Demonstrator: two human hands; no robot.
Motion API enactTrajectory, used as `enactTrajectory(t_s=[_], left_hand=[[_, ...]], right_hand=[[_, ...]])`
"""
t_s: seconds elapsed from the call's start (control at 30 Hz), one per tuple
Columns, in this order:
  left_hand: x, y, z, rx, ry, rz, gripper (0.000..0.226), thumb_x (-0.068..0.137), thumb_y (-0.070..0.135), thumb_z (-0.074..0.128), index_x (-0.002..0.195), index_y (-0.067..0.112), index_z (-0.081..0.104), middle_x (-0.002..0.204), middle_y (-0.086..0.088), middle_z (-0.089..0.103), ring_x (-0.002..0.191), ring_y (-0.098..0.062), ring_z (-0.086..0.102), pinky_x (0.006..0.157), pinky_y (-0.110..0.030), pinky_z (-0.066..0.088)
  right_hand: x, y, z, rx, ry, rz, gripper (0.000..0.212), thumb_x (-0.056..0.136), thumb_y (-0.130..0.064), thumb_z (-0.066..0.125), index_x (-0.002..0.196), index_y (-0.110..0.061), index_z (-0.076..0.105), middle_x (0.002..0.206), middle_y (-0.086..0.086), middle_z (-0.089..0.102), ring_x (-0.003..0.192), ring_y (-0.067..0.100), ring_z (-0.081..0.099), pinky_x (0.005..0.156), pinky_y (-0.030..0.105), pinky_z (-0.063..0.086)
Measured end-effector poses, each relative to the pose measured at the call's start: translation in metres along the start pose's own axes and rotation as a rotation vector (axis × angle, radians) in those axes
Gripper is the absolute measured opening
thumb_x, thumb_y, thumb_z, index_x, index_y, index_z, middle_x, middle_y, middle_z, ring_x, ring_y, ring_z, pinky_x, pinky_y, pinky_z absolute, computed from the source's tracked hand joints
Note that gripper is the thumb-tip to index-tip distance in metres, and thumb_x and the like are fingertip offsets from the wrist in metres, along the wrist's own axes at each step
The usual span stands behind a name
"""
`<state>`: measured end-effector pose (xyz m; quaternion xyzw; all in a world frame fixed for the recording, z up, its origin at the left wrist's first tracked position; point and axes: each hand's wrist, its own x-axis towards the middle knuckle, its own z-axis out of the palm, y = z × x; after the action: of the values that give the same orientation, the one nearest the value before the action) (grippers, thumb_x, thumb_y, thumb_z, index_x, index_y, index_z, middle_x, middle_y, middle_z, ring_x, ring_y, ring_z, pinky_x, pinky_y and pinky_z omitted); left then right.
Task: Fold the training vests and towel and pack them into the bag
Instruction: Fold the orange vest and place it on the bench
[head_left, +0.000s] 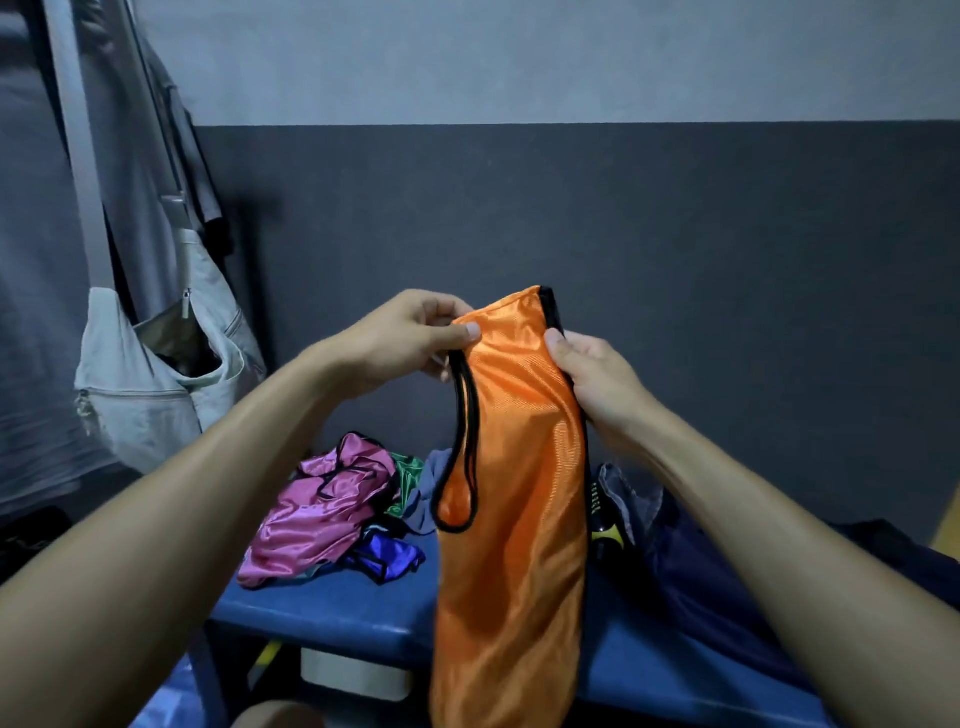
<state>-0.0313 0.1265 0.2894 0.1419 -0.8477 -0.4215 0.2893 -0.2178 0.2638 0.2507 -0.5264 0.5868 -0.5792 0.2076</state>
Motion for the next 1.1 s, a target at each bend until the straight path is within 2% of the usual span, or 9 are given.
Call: enactTrajectory(t_s=[0.13, 0.27, 0.4, 0.47, 0.53, 0.6, 0.7, 0.8, 1.1], left_hand=[[0.002, -0.001, -0.003, 0.005, -0.046, 0.022, 0.020, 0.104, 0.023, 0.058, 0.103, 0.004, 0.065, 0.091, -0.007, 0.067, 0.084, -0.018, 0.064, 0.081, -0.034, 0.055], [0.014, 0.005, -0.004, 0.127, -0.062, 0.081, 0.024, 0.103, 0.027, 0.060, 0.102, 0.004, 0.067, 0.092, -0.009, 0.068, 0.084, -0.020, 0.061, 0.081, -0.041, 0.049], [0.029, 0.009, 0.009, 0.458, 0.204, 0.186, 0.024, 0.100, 0.033, 0.065, 0.118, 0.018, 0.065, 0.102, 0.006, 0.064, 0.084, -0.007, 0.062, 0.080, -0.025, 0.050], [0.028, 0.010, 0.017, 0.505, 0.400, 0.255, 0.024, 0.095, 0.034, 0.070, 0.115, 0.024, 0.061, 0.107, 0.004, 0.060, 0.084, -0.005, 0.059, 0.075, -0.013, 0.045], [0.019, 0.010, 0.025, 0.443, 0.477, 0.293, 0.014, 0.091, 0.034, 0.072, 0.095, 0.028, 0.059, 0.094, 0.005, 0.065, 0.076, -0.006, 0.061, 0.069, -0.016, 0.046], [0.006, 0.008, 0.033, 0.341, 0.364, 0.239, 0.020, 0.087, 0.041, 0.074, 0.086, 0.027, 0.060, 0.078, 0.005, 0.069, 0.068, -0.012, 0.067, 0.065, -0.034, 0.055], [-0.017, 0.003, 0.052, 0.283, 0.264, 0.169, 0.030, 0.083, 0.046, 0.079, 0.089, 0.024, 0.060, 0.075, 0.004, 0.072, 0.064, -0.016, 0.069, 0.065, -0.043, 0.060], [-0.027, -0.004, 0.069, 0.291, 0.307, 0.115, 0.038, 0.079, 0.047, 0.083, 0.092, 0.023, 0.057, 0.079, 0.005, 0.071, 0.068, -0.010, 0.067, 0.069, -0.037, 0.058], [-0.019, -0.012, 0.075, 0.386, 0.435, 0.042, 0.041, 0.082, 0.046, 0.079, 0.095, 0.021, 0.049, 0.083, 0.007, 0.062, 0.073, -0.010, 0.057, 0.066, -0.031, 0.046]], right_hand=[[-0.003, -0.014, -0.003, -0.009, -0.118, -0.022, 0.044, 0.100, -0.044, 0.060, 0.112, -0.003, 0.071, 0.111, 0.016, 0.076, 0.102, 0.032, 0.074, 0.093, 0.045, 0.059], [0.001, -0.035, -0.010, -0.088, -0.234, 0.047, 0.012, 0.093, -0.025, 0.071, 0.093, -0.014, 0.065, 0.077, 0.001, 0.066, 0.068, 0.016, 0.064, 0.061, 0.031, 0.049], [0.012, -0.055, -0.007, -0.060, -0.085, 0.142, 0.012, 0.091, -0.005, 0.059, 0.086, -0.015, 0.055, 0.070, 0.006, 0.055, 0.051, 0.017, 0.057, 0.048, 0.027, 0.050], [0.017, -0.061, -0.003, -0.034, 0.047, 0.156, 0.018, 0.092, 0.001, 0.052, 0.098, -0.015, 0.058, 0.074, 0.007, 0.056, 0.046, 0.016, 0.061, 0.043, 0.028, 0.053], [0.024, -0.063, -0.003, 0.038, 0.137, 0.158, 0.044, 0.094, 0.003, 0.046, 0.128, -0.021, 0.058, 0.089, 0.010, 0.065, 0.052, 0.019, 0.069, 0.046, 0.033, 0.059], [0.029, -0.066, -0.005, 0.065, 0.185, 0.143, 0.056, 0.094, 0.003, 0.043, 0.141, -0.025, 0.053, 0.108, 0.015, 0.067, 0.065, 0.025, 0.075, 0.050, 0.037, 0.061], [0.034, -0.072, -0.005, -0.013, 0.233, 0.109, 0.039, 0.093, 0.001, 0.044, 0.116, -0.017, 0.071, 0.104, 0.015, 0.062, 0.077, 0.032, 0.074, 0.050, 0.035, 0.060], [0.035, -0.083, -0.002, -0.129, 0.261, 0.087, 0.026, 0.093, -0.002, 0.049, 0.094, -0.008, 0.074, 0.095, 0.017, 0.067, 0.065, 0.031, 0.075, 0.051, 0.033, 0.059], [0.035, -0.121, -0.010, -0.251, 0.111, -0.048, 0.022, 0.090, -0.010, 0.062, 0.098, 0.009, 0.070, 0.090, 0.027, 0.075, 0.076, 0.030, 0.078, 0.077, 0.046, 0.065]])
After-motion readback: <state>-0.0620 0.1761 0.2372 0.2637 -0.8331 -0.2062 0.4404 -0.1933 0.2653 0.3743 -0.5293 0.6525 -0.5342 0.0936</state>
